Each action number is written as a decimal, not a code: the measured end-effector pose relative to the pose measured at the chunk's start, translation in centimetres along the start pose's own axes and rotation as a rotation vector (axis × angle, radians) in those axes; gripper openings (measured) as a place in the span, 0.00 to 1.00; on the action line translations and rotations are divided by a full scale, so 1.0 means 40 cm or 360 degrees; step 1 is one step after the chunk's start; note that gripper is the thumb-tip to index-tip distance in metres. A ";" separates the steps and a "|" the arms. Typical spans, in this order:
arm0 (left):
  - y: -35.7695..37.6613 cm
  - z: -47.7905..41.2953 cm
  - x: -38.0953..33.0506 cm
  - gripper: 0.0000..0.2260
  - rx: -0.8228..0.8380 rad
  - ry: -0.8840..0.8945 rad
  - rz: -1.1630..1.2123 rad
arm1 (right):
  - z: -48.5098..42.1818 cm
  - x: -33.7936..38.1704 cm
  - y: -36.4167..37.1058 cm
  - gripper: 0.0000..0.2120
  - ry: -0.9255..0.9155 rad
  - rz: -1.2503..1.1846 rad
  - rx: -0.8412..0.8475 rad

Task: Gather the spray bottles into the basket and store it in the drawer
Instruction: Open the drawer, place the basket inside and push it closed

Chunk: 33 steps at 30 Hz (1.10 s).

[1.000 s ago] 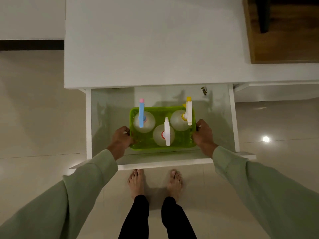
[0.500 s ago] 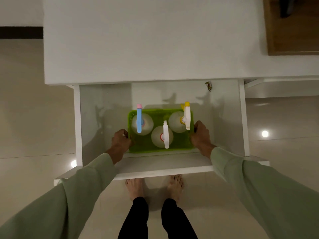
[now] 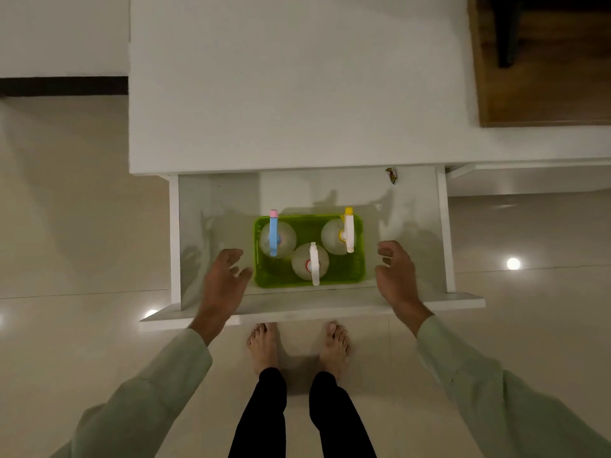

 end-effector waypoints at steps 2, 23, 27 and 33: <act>-0.027 0.084 -0.015 0.16 -0.0047 0.0165 -0.0091 | 0.085 0.017 -0.030 0.22 -0.0248 -0.0032 -0.0082; 0.037 0.224 -0.004 0.19 -0.0191 0.1140 -0.1573 | 0.185 -0.081 -0.055 0.12 -0.1517 0.1430 0.0103; 0.038 0.191 -0.028 0.19 -0.0262 0.1138 -0.1535 | 0.151 -0.049 -0.039 0.15 -0.1470 0.1474 0.0077; 0.009 0.121 -0.111 0.23 -0.0547 0.1201 -0.1476 | 0.071 0.044 -0.016 0.28 -0.1382 0.1412 0.0039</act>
Point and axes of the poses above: each hand's wrist, its own z-axis away from the middle knuckle, its own y-axis out of the palm, x = y × z, the point moved 2 cm from there along -z, towards the middle knuckle, and after that the axes turned 12 degrees about -z, right-handed, at the moved point
